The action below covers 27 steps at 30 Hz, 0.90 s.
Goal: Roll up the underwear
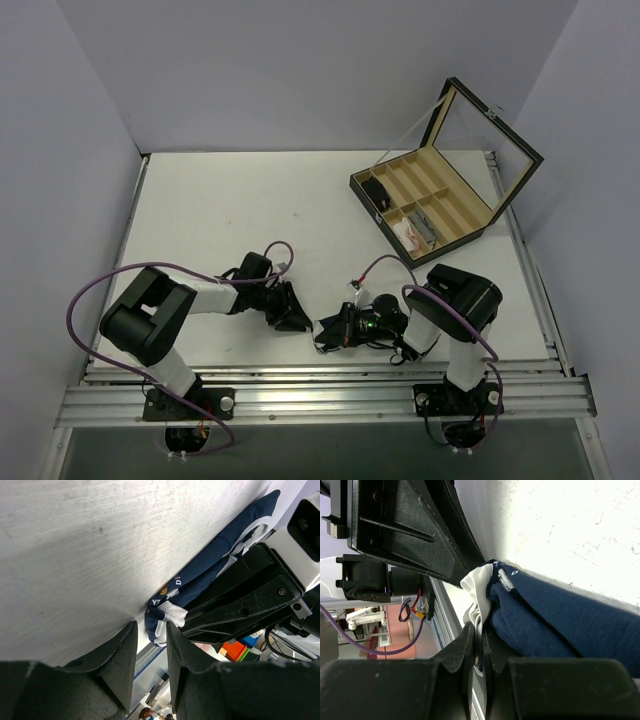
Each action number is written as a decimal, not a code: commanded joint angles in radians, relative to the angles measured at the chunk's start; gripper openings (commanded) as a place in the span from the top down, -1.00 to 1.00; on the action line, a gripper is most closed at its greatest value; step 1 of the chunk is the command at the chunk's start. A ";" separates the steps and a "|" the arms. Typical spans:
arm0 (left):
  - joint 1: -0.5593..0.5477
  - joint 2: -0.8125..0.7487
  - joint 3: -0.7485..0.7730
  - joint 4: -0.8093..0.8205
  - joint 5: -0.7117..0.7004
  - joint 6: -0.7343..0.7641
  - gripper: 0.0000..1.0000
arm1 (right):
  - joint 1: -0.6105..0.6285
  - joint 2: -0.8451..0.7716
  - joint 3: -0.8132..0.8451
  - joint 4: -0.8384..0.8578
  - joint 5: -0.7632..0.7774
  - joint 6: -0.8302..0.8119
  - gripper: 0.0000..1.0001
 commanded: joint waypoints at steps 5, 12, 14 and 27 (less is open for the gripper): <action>-0.021 0.037 0.039 0.052 0.003 0.005 0.24 | -0.008 0.050 -0.034 -0.014 0.036 -0.053 0.79; -0.051 0.097 0.107 -0.009 0.013 0.037 0.27 | -0.010 0.032 -0.037 -0.041 0.060 -0.033 0.35; -0.058 0.105 0.131 -0.067 -0.003 0.052 0.29 | -0.010 0.023 -0.029 -0.060 0.065 -0.036 0.31; -0.087 0.165 0.233 -0.250 -0.053 0.088 0.32 | -0.011 -0.153 0.135 -0.633 0.157 -0.180 0.35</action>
